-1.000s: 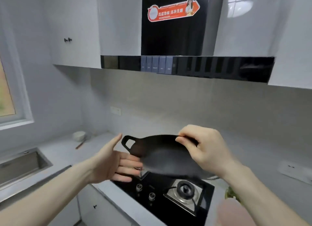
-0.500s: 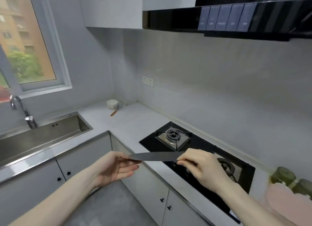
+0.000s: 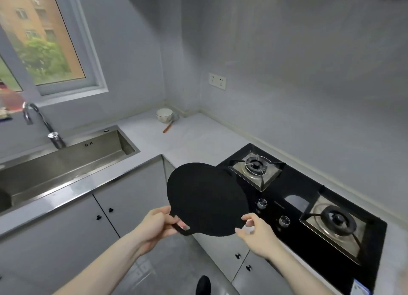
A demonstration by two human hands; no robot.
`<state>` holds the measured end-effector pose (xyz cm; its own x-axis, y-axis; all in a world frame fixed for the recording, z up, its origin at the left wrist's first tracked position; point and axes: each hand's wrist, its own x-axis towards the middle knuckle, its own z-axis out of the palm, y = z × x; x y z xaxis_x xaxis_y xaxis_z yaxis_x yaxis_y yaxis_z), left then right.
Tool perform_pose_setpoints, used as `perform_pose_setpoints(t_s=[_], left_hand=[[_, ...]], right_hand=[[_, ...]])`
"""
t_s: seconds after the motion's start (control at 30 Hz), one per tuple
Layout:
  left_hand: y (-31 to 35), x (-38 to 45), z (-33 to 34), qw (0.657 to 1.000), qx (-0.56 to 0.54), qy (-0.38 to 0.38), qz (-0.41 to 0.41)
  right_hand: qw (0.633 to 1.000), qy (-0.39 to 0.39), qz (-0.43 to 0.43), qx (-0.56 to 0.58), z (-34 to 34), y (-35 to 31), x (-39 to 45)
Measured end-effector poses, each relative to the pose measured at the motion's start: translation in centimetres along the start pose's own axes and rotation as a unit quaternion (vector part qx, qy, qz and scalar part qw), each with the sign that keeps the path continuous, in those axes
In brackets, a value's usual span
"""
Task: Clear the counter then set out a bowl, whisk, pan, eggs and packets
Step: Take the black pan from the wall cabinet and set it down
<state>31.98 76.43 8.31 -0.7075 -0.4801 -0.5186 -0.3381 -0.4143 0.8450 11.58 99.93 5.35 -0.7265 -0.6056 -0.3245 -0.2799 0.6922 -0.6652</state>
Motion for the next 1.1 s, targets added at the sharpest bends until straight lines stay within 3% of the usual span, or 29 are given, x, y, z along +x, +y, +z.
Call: perform_pose_setpoints(t_s=[0.2, 0.47, 0.67, 0.83, 1.1], left_hand=[[1.2, 6.7, -2.7, 0.999, -0.028, 0.001, -0.03], [6.4, 16.6, -8.7, 0.995, -0.048, 0.015, -0.088], [9.6, 21.9, -11.8, 0.994, -0.034, 0.013, -0.099], [12.8, 28.0, -14.1, 0.993, -0.01, 0.013, -0.117], [17.0, 40.7, -18.6, 0.987, 0.078, -0.043, -0.135]], right_hand=[[0.989, -0.066, 0.093, 0.09, 4.2, -0.7, 10.5], [0.968, -0.018, 0.127, 0.218, 5.2, -7.4, 23.2], [0.918, 0.003, 0.193, 0.347, 5.6, -11.5, 30.3], [0.91, -0.059, 0.236, 0.337, 7.0, -13.5, 35.3], [0.873, 0.002, 0.293, 0.389, 10.6, -17.5, 43.1]])
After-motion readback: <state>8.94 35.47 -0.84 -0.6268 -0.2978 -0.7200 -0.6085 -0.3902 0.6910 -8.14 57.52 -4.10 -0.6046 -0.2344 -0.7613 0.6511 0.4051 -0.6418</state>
